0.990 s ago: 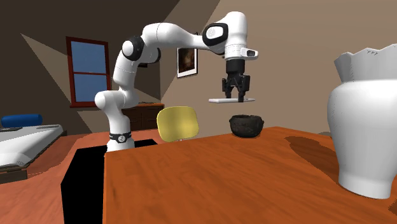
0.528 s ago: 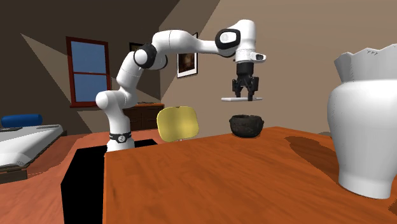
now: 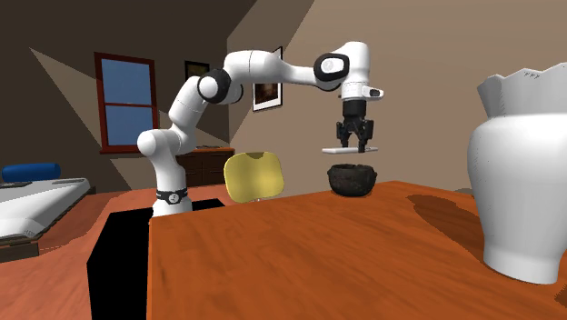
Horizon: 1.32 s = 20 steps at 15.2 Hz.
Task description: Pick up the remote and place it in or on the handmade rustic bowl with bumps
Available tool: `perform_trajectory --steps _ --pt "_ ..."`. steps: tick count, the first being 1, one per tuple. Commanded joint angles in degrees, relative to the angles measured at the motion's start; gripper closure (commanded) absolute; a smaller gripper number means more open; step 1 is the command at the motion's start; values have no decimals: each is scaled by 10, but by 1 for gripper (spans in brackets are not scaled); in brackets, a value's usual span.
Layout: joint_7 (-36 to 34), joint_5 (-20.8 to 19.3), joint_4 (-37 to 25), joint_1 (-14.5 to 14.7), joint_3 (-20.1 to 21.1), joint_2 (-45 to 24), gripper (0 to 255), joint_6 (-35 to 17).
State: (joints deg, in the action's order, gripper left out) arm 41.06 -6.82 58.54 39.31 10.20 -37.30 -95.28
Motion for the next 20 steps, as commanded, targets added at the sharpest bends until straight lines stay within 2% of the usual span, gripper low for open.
perform_trajectory --steps 1,7,15,16,20 --pt "-1 0 21 -1 0 4 255 -18" --pt "-4 0 80 -6 0 8 255 -72" --pt "-4 0 80 -6 0 8 255 -72" --pt "-4 0 80 -6 0 8 0 -72" --pt "-4 0 81 -6 0 8 0 -72"
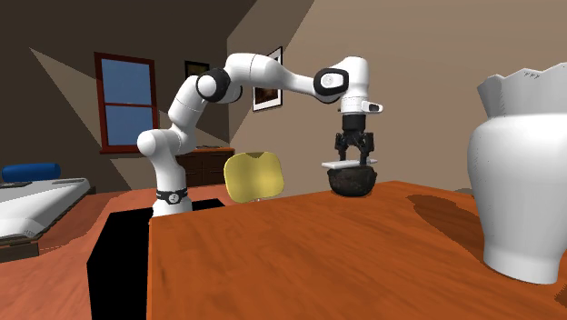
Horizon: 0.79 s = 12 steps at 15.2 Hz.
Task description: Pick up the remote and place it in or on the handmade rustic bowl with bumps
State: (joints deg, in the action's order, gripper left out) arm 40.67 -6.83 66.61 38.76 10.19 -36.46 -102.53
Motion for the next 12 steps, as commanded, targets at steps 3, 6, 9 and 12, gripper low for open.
perform_trajectory --steps 3,6,9,12 --pt "2 0 -43 3 0 -2 0 40" --pt "3 0 -89 7 0 -9 0 79" --pt "3 0 -89 7 0 -9 0 79" --pt "3 0 -89 7 0 -9 0 79"
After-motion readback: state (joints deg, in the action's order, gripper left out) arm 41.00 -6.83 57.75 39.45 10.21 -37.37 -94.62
